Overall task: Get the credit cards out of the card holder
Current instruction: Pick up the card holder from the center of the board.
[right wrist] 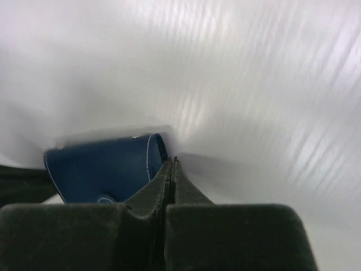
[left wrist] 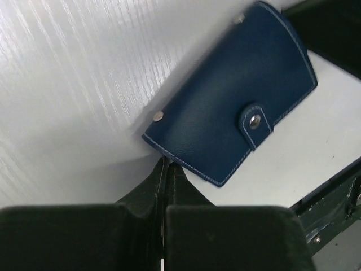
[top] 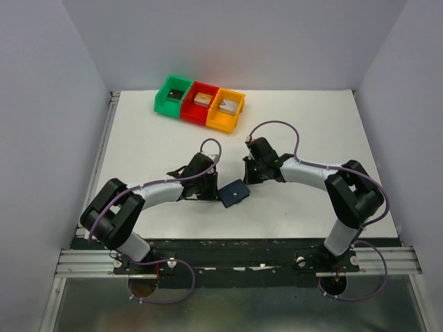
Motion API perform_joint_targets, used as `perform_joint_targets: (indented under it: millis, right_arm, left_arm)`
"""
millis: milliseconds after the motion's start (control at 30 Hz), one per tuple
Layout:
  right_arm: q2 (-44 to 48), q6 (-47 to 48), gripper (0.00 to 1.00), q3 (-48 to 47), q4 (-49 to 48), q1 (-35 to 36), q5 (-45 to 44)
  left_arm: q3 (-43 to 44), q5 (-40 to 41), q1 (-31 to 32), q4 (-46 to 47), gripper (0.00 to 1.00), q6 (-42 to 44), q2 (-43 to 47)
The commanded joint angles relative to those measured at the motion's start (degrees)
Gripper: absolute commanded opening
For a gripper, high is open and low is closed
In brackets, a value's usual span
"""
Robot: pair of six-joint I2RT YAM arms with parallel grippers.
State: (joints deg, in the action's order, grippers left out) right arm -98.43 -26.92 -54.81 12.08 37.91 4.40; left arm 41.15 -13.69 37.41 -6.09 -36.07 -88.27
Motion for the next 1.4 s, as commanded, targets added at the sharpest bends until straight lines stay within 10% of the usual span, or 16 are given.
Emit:
perform_joint_targets:
  millis: [0, 333, 533, 800, 1367]
  right_arm:
    - [-2.73, 1.6, 0.05, -7.15, -1.27, -0.03, 4.65]
    - [10.35, 3.81, 0.2, 0.74, 2.86, -4.42, -1.41]
    - [17.31, -1.9, 0.27, 14.44, -5.91, -3.99, 9.46]
    - [13.01, -4.99, 0.29, 15.52, -10.05, -1.26, 13.09]
    - [1.75, -6.22, 0.35, 5.85, -4.96, -2.58, 8.78]
  left_arm:
    - [-0.19, -0.02, 1.09, 2.22, 0.0, -1.89, 3.36]
    - [3.14, 9.74, -3.65, -6.3, 0.0, 0.21, 13.39]
    - [8.24, 5.7, -8.14, -4.55, 0.01, 0.74, 7.34]
    - [12.38, 3.59, -8.32, -3.85, 0.0, 0.04, -4.01]
    - [-0.18, 3.93, -0.15, 2.48, 0.0, -4.53, -0.07]
